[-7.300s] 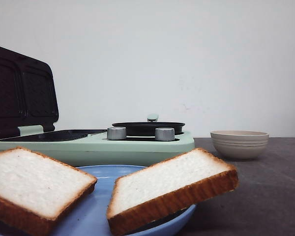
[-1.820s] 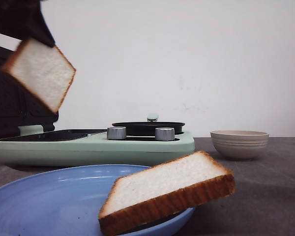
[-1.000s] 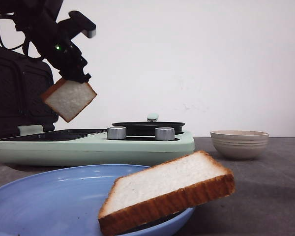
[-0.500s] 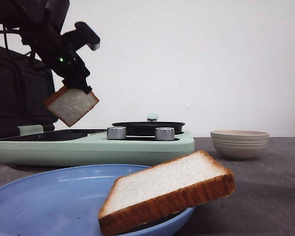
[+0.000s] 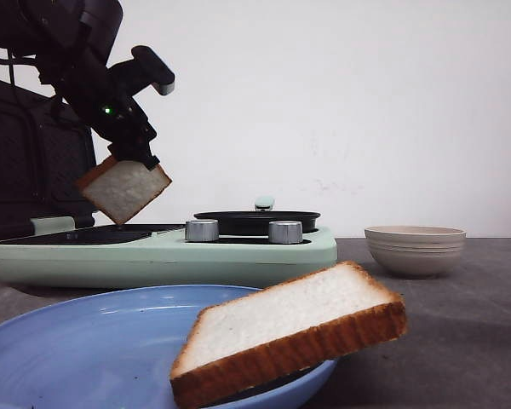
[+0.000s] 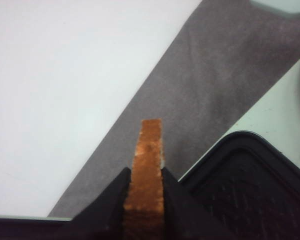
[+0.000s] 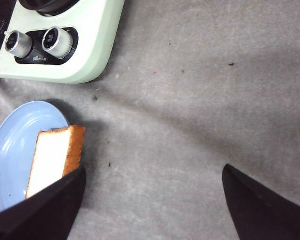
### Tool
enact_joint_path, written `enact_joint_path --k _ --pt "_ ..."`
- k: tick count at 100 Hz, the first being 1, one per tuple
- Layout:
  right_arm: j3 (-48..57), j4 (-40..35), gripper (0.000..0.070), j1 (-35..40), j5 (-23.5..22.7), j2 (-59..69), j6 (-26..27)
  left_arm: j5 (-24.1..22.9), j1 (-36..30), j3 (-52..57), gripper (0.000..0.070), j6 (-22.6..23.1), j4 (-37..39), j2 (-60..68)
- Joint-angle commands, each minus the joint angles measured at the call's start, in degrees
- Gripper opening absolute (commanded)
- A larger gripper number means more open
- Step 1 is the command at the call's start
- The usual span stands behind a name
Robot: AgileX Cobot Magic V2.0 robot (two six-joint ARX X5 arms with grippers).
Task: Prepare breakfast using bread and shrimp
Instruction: 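Carry the bread slice over the sandwich maker and lower it onto the plate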
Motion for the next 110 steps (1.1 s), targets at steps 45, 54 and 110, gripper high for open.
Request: enact_joint_path --k 45,54,110 --pt "1.03 0.20 0.0548 -0.02 0.02 0.15 -0.70 0.02 -0.22 1.40 0.0006 -4.70 -4.81 1.90" --pt "1.03 0.20 0.0548 -0.02 0.02 0.15 -0.70 0.02 -0.44 1.40 0.0074 -5.44 -5.18 1.90" --pt "1.03 0.20 0.0548 -0.02 0.02 0.15 -0.70 1.81 -0.48 1.40 0.0609 -9.55 -5.88 1.90"
